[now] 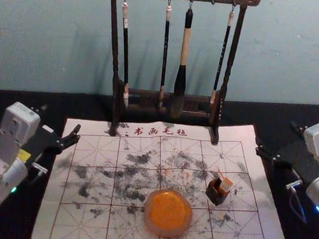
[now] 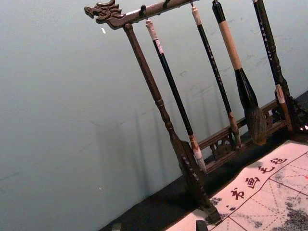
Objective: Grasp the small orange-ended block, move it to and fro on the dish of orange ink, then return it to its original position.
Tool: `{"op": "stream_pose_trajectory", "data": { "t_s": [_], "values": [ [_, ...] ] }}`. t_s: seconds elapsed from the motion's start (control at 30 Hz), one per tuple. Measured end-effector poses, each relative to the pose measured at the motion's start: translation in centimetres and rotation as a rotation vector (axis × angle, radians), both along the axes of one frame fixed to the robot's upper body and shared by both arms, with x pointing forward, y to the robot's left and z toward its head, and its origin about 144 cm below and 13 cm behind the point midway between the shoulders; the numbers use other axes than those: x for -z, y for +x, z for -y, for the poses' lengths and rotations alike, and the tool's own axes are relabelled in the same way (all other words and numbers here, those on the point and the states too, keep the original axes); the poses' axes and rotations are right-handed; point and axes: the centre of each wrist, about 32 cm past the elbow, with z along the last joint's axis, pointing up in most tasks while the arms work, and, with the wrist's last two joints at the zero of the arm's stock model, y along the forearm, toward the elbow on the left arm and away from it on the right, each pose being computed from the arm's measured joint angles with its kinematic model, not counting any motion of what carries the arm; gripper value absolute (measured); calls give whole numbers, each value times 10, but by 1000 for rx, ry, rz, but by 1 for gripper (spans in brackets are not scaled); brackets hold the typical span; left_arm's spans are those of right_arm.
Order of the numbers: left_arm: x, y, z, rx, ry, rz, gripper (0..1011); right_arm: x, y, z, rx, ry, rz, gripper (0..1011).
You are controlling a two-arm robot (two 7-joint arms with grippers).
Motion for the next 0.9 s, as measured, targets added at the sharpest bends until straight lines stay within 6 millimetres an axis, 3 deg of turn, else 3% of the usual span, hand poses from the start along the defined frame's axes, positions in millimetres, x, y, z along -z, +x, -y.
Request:
{"op": "stream_pose_trajectory", "data": {
  "t_s": [0.9],
  "values": [
    [0,0,0,0,0,0,1001,0,0,0,0,0,0,1000]
  ]
}}
